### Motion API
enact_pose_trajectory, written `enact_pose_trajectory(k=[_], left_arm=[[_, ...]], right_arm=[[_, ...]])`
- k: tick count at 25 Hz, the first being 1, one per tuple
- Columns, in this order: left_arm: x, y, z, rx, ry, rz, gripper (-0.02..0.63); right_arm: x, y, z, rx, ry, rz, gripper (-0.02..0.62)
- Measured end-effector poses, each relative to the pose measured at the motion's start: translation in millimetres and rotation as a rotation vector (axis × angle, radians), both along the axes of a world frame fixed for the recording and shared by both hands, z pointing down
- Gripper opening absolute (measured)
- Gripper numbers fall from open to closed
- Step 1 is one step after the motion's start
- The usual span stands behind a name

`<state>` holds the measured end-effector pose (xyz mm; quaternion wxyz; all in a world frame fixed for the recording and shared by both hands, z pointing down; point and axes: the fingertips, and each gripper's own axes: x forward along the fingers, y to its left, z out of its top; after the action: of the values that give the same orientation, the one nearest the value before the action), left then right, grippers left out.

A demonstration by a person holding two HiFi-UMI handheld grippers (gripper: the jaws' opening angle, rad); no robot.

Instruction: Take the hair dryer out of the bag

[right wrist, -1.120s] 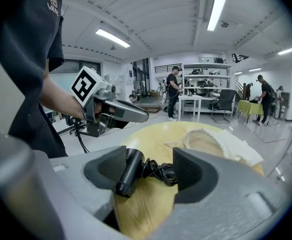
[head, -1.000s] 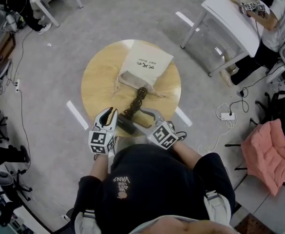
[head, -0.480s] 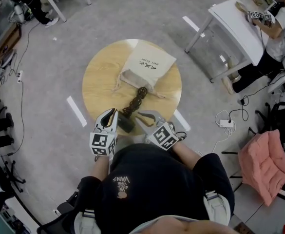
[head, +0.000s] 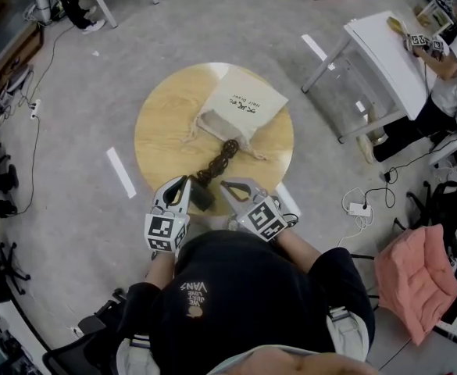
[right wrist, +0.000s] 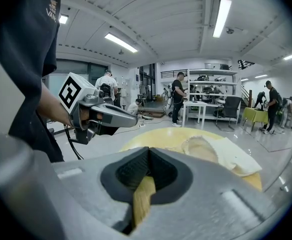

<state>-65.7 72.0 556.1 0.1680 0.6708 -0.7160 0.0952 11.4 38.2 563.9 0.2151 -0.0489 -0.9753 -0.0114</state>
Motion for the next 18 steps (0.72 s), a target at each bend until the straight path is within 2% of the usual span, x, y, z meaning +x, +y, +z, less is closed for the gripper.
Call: enact_pose_trajectory(k=[5, 18], left_arm=[[3.0, 6.2, -2.9, 0.004, -0.006, -0.012, 0.029], [4.8, 17.4, -3.0, 0.013, 0.01, -0.034, 0.031]], right_arm=[[0.6, 2.1, -6.6, 0.009, -0.028, 0.004, -0.002], [1.6, 3.8, -3.1, -0.001, -0.001, 0.011, -0.003]])
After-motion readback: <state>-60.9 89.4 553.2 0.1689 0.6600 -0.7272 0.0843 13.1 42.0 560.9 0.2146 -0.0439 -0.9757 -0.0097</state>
